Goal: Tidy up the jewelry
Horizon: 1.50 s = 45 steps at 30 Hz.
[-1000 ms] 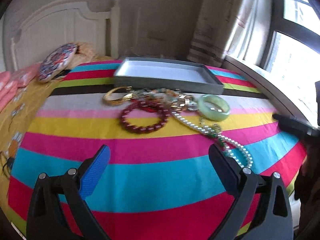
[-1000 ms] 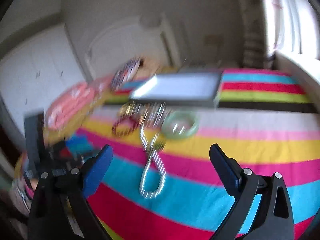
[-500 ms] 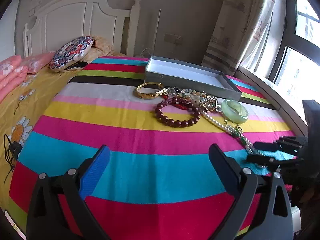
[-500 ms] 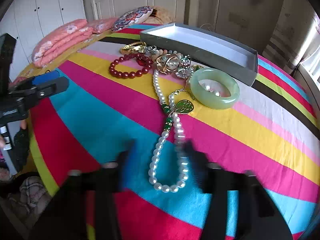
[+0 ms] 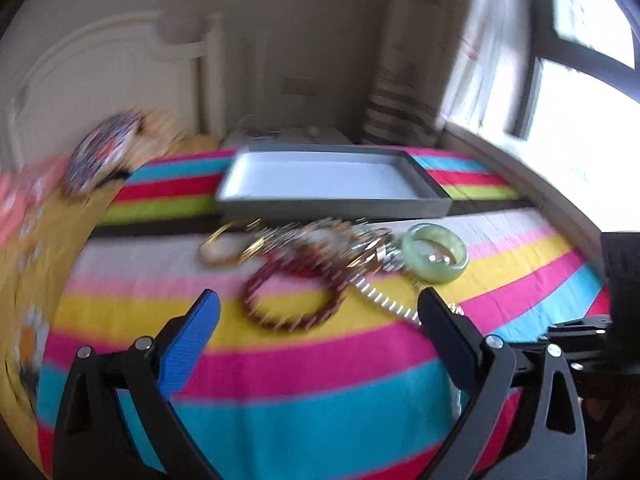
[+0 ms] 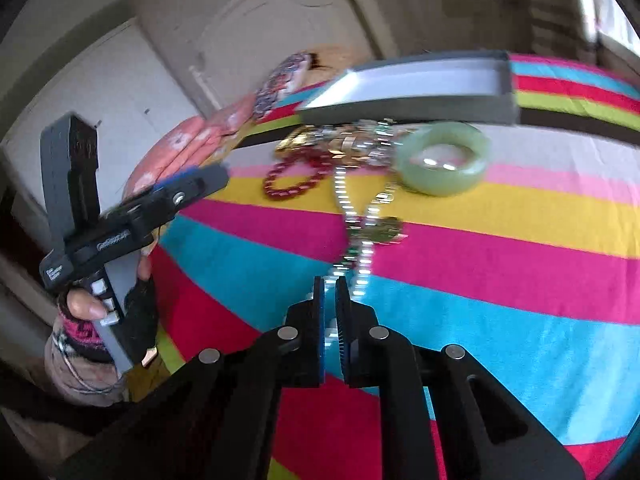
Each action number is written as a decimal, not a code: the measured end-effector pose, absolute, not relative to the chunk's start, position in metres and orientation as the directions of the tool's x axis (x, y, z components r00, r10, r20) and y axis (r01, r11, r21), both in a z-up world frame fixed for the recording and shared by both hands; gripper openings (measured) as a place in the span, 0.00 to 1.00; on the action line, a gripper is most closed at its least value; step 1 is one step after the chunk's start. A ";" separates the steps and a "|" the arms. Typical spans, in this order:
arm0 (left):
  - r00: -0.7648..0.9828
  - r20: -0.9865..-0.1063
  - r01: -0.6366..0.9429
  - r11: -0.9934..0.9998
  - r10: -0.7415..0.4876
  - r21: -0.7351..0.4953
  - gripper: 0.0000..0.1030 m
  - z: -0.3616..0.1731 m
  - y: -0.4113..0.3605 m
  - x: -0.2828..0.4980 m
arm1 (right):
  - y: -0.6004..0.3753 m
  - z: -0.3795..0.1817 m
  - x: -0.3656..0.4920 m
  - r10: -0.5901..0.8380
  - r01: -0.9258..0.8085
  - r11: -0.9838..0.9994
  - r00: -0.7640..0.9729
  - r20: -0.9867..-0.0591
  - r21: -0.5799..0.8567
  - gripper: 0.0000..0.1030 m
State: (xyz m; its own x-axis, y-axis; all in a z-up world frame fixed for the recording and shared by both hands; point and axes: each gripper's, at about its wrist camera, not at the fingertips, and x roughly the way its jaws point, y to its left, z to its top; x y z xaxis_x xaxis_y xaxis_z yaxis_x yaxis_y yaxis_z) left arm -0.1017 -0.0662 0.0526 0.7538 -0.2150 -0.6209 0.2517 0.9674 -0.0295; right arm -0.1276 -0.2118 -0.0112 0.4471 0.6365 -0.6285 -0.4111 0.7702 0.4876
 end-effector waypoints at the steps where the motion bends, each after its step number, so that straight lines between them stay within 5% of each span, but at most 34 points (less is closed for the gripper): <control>1: 0.741 -0.634 0.278 0.961 -0.223 -0.013 0.93 0.050 -0.075 -0.092 | -0.214 -0.011 -0.128 0.633 -0.407 0.774 0.453 -0.628 0.486 0.13; 4: 0.690 -0.690 0.348 0.936 -0.219 0.050 0.66 0.033 -0.105 -0.058 | -0.221 -0.009 -0.130 0.620 -0.399 0.784 0.467 -0.630 0.475 0.13; 7: 0.683 -0.701 0.369 0.925 -0.205 0.089 0.55 0.024 -0.118 -0.041 | -0.226 -0.008 -0.129 0.627 -0.397 0.779 0.468 -0.623 0.486 0.13; 9: 0.672 -0.718 0.383 0.915 -0.181 0.127 0.25 0.016 -0.123 -0.030 | -0.224 -0.010 -0.127 0.611 -0.384 0.791 0.462 -0.643 0.476 0.13; 19: 0.763 -0.561 0.313 0.943 -0.320 -0.113 0.22 0.076 -0.030 -0.095 | -0.191 -0.014 -0.123 0.571 -0.422 0.808 0.391 -0.722 0.411 0.15; 22: 0.800 -0.549 0.233 0.969 -0.241 -0.086 0.22 0.076 -0.007 -0.119 | -0.173 -0.012 -0.129 0.513 -0.476 0.825 0.404 -0.757 0.305 0.34; 24: 0.805 -0.557 0.210 0.976 -0.204 -0.054 0.22 0.067 0.002 -0.136 | -0.160 -0.004 -0.133 0.467 -0.489 0.839 0.420 -0.779 0.239 0.88; 25: 0.796 -0.565 0.214 0.974 -0.220 -0.077 0.22 0.060 0.008 -0.144 | -0.158 0.003 -0.135 0.465 -0.490 0.844 0.463 -0.754 0.220 0.92; 28: 0.785 -0.569 0.210 0.970 -0.244 -0.126 0.22 0.049 0.018 -0.158 | -0.148 0.008 -0.127 0.440 -0.484 0.854 0.473 -0.763 0.193 0.90; 33: 0.779 -0.565 0.225 0.962 -0.272 -0.154 0.22 0.037 0.027 -0.177 | -0.128 -0.009 -0.107 0.338 -0.458 0.884 0.477 -0.811 0.098 0.71; 35: 0.783 -0.552 0.225 0.958 -0.285 -0.175 0.22 0.036 0.033 -0.183 | -0.121 -0.009 -0.100 0.283 -0.457 0.889 0.525 -0.803 0.015 0.42; 38: 0.787 -0.545 0.212 0.956 -0.291 -0.203 0.22 0.038 0.040 -0.182 | -0.118 -0.010 -0.093 0.302 -0.456 0.890 0.549 -0.780 0.024 0.19; 45: 0.790 -0.549 0.187 0.960 -0.272 -0.207 0.23 0.038 0.046 -0.187 | -0.160 0.017 -0.098 0.500 -0.424 0.862 0.617 -0.608 0.279 0.18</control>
